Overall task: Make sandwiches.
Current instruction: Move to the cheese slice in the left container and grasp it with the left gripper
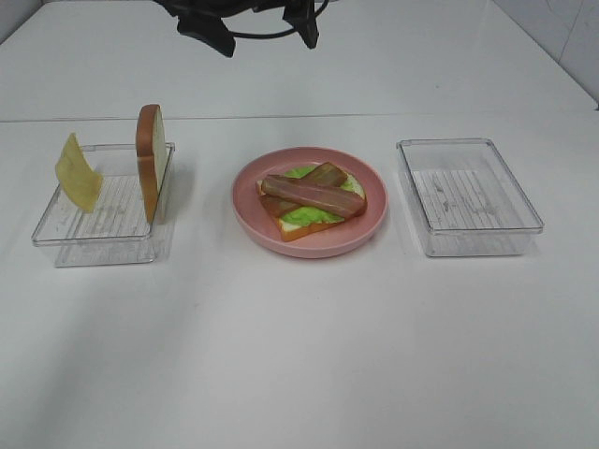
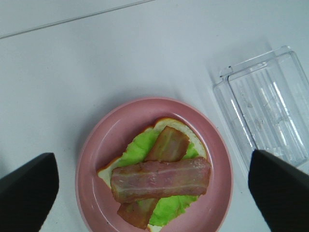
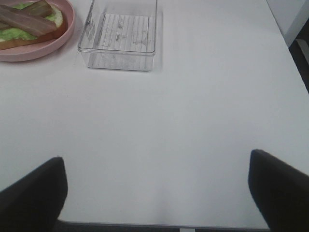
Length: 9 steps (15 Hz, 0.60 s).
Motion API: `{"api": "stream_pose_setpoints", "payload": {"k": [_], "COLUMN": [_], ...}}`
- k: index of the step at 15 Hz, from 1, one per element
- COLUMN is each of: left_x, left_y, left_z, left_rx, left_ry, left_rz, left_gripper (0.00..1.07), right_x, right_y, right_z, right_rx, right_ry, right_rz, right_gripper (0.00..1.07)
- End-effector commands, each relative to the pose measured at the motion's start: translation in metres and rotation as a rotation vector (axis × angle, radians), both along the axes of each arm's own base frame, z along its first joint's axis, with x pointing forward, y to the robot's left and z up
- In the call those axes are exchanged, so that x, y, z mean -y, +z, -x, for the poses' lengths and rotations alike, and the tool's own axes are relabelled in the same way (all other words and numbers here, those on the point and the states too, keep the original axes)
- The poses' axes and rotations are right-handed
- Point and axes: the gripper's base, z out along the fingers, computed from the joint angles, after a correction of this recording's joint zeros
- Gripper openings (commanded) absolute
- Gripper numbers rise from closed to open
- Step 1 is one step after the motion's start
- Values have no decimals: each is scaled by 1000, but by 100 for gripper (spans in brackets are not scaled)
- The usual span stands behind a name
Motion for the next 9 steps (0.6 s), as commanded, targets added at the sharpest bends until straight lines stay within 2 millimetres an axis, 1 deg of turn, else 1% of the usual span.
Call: {"api": "stream_pose_setpoints", "payload": {"k": [1,2,3,4,5,6,7,8,9], "left_x": [-13,-17,-21,-27,-40,-50,-55,-70,-79], "left_y": [42,58,66,80,103,113,118,129,135], "left_z": [22,28,30,35,43,46,46,48,50], "left_rx": [4,38,57,85,128,148,157,178,186], "left_ry": [-4,4,13,21,40,59,69,99,115], "left_rz": [-32,-35,-39,-29,-10,-1,2,9,11], "left_gripper": [101,101,101,101,101,101,101,101,101], "right_x": [0,0,0,0,0,0,0,0,0], "right_y": [0,0,0,0,0,0,0,0,0], "right_z": [3,3,3,3,3,3,3,3,3], "right_rx": [37,37,37,37,37,37,37,37,37], "right_ry": [-2,-2,-2,-2,-2,-2,-2,-2,-2], "right_rz": [9,9,9,9,9,9,9,9,9], "right_gripper": [99,99,99,99,99,99,99,99,99]}}
